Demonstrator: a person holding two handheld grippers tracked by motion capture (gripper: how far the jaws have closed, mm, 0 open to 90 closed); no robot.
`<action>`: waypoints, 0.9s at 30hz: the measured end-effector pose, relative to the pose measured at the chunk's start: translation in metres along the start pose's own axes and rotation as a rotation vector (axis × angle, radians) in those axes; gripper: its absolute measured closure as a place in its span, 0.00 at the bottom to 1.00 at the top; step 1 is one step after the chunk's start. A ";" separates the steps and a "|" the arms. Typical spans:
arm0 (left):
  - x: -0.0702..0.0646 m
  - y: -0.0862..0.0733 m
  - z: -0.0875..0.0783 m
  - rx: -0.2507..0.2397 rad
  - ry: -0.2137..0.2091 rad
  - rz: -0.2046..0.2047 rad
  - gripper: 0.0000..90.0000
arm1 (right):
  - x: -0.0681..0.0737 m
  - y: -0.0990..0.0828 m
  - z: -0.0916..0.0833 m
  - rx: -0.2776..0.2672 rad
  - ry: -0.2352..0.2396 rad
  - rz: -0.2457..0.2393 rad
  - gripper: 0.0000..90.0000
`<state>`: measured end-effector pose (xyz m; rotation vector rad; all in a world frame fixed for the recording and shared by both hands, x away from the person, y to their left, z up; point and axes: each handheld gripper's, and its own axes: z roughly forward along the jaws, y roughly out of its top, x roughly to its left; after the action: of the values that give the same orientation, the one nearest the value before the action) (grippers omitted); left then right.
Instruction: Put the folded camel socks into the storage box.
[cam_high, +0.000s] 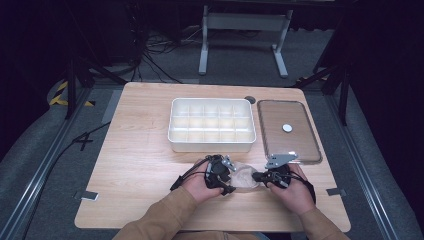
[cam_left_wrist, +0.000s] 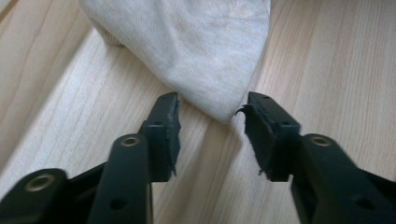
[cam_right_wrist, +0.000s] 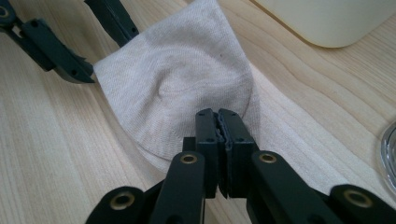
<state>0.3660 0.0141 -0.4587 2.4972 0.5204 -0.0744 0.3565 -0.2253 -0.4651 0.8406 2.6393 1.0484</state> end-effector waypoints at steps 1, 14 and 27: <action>0.000 0.000 0.000 -0.002 -0.003 0.006 0.71 | 0.000 0.000 0.000 0.001 0.000 -0.001 0.97; -0.003 0.001 0.000 0.002 0.013 0.040 0.91 | 0.010 0.011 -0.013 -0.078 0.032 -0.018 0.98; -0.007 0.004 -0.006 -0.051 0.025 0.070 0.92 | 0.012 0.008 0.005 -0.002 0.056 -0.012 0.98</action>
<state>0.3604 0.0123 -0.4505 2.4666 0.4394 -0.0034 0.3522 -0.2107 -0.4633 0.8050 2.6851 1.0869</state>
